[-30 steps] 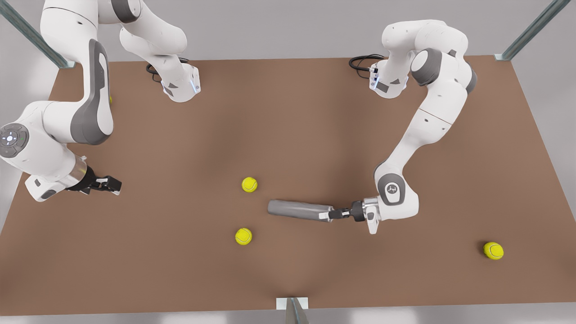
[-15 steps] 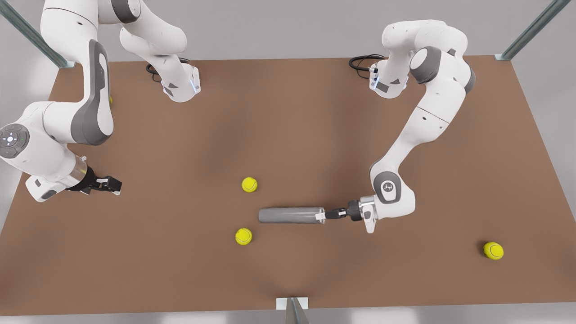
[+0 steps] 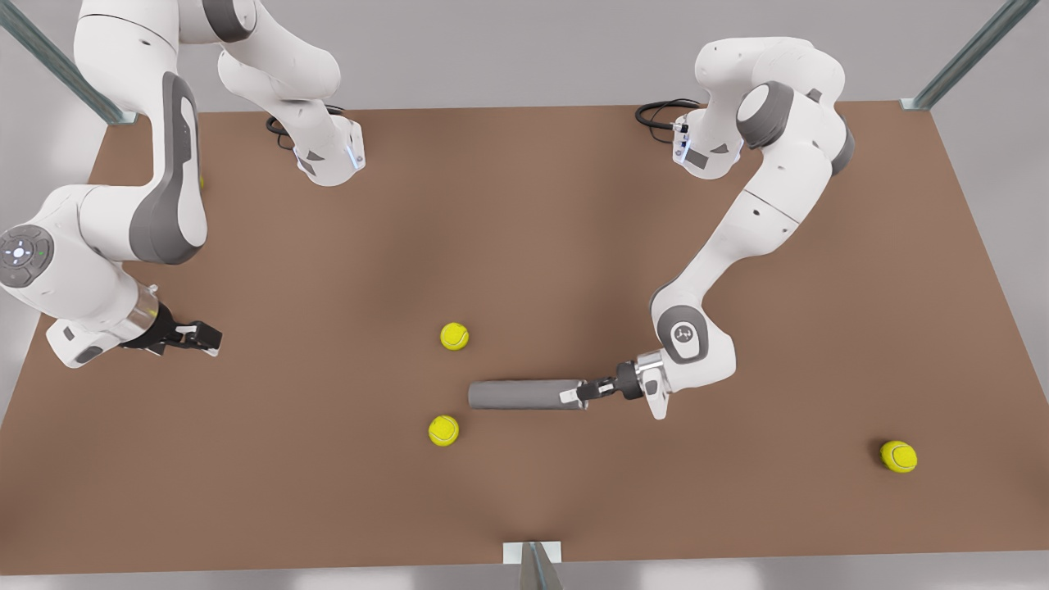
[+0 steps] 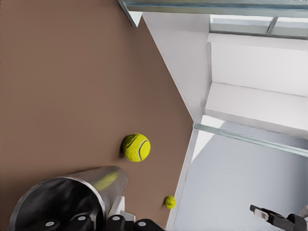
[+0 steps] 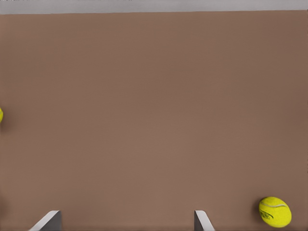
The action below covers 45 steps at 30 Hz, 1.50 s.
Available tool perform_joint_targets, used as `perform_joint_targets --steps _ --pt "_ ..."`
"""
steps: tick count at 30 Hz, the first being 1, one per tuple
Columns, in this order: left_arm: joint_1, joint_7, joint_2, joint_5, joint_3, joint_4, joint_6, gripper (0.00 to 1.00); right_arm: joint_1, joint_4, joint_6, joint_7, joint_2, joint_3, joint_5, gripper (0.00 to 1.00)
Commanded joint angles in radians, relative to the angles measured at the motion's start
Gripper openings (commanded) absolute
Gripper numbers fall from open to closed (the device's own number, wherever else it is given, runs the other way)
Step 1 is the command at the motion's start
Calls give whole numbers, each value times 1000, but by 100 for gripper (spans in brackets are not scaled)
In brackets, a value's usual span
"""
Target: Put the tennis tube upright
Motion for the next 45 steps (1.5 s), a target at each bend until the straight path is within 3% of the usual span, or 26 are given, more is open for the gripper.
perform_joint_targets --steps 1,15,17,28,45 --pt "-1 0 -1 -3 -2 0 8 21 0 0 0 0 1 0 0 100" --pt "16 -117 -48 0 1 -2 -20 21 -5 -2 -6 -8 -1 0 0 100" --pt "28 -267 -50 158 0 12 -46 21 -6 -3 -4 -9 -1 0 0 100" --pt "36 -367 -128 199 8 -9 -63 21 1 -3 -17 -8 -2 0 2 100" --pt "77 -672 -269 603 11 -63 -146 21 12 -9 3 6 1 15 2 100"
